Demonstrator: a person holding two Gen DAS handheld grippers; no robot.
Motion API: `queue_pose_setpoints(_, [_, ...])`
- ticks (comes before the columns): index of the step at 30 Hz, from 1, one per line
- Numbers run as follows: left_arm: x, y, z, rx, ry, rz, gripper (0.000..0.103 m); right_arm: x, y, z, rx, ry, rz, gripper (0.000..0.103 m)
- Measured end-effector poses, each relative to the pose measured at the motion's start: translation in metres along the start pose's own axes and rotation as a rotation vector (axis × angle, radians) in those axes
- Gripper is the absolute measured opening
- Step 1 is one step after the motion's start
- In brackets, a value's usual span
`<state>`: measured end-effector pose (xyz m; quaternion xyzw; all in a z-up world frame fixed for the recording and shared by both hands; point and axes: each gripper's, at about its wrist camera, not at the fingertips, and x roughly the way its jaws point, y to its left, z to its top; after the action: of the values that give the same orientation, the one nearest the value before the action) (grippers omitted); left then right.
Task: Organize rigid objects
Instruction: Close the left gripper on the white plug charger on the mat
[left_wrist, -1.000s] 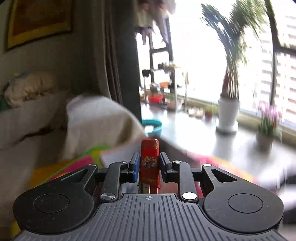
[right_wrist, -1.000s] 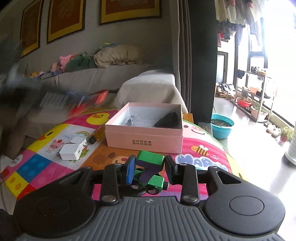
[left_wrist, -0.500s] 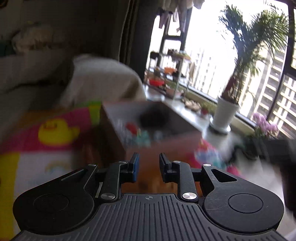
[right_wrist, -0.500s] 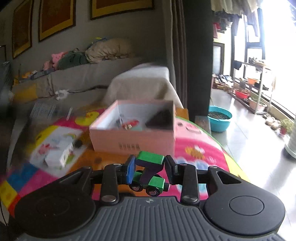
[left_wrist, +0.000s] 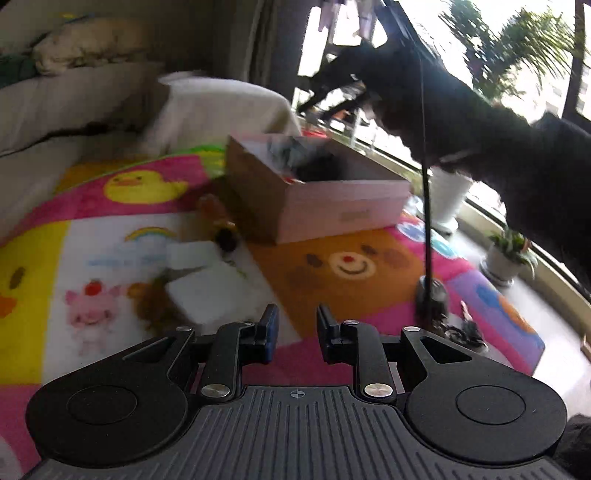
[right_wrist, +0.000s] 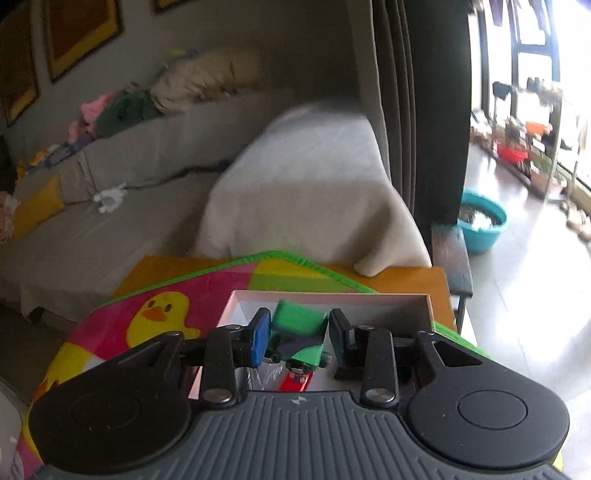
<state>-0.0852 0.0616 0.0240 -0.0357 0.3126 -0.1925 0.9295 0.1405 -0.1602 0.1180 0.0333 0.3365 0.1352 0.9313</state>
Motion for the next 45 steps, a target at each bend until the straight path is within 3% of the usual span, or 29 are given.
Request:
queue_pose_setpoints(4, [-0.001, 0.013, 0.003, -0.053, -0.023, 0.014, 0.025, 0.003, 0.001, -0.007, 0.032, 0.005, -0.047, 0.035])
queue_pose_setpoints(7, [0.005, 0.018, 0.01, -0.062, -0.032, 0.039, 0.025, -0.021, 0.005, -0.027, -0.032, -0.031, -0.075, 0.037])
queue_pose_setpoints(12, [0.014, 0.019, 0.026, -0.079, -0.055, 0.102, 0.025, -0.085, 0.01, -0.088, -0.142, -0.13, -0.096, 0.059])
queue_pose_setpoints(17, [0.017, 0.022, 0.034, -0.095, -0.07, 0.152, 0.025, -0.132, -0.002, -0.16, -0.147, -0.147, -0.092, 0.061])
queue_pose_setpoints(23, [0.016, 0.03, 0.033, -0.132, -0.067, 0.236, 0.025, -0.138, -0.025, -0.23, -0.027, -0.077, -0.143, 0.061])
queue_pose_setpoints(27, [0.015, 0.041, 0.036, -0.165, -0.081, 0.258, 0.025, -0.134, -0.035, -0.25, 0.029, -0.078, -0.18, 0.061])
queue_pose_setpoints(33, [0.026, 0.051, 0.033, -0.24, -0.01, 0.247, 0.025, -0.131, -0.04, -0.255, 0.068, -0.085, -0.15, 0.062])
queue_pose_setpoints(35, [0.028, 0.048, 0.029, -0.247, 0.003, 0.226, 0.03, -0.131, -0.042, -0.255, 0.085, -0.088, -0.139, 0.062])
queue_pose_setpoints(37, [0.028, 0.042, 0.027, -0.228, 0.007, 0.189, 0.034, -0.131, -0.042, -0.254, 0.09, -0.088, -0.137, 0.062])
queue_pose_setpoints(40, [0.029, 0.035, 0.027, -0.187, 0.048, 0.047, 0.034, -0.13, -0.042, -0.254, 0.087, -0.086, -0.137, 0.063])
queue_pose_setpoints(41, [0.028, 0.031, 0.028, -0.155, 0.045, 0.035, 0.034, -0.129, -0.042, -0.254, 0.087, -0.085, -0.138, 0.063])
queue_pose_setpoints(45, [0.027, 0.019, 0.035, 0.071, 0.0, 0.171, 0.034, -0.129, -0.04, -0.254, 0.083, -0.085, -0.143, 0.063])
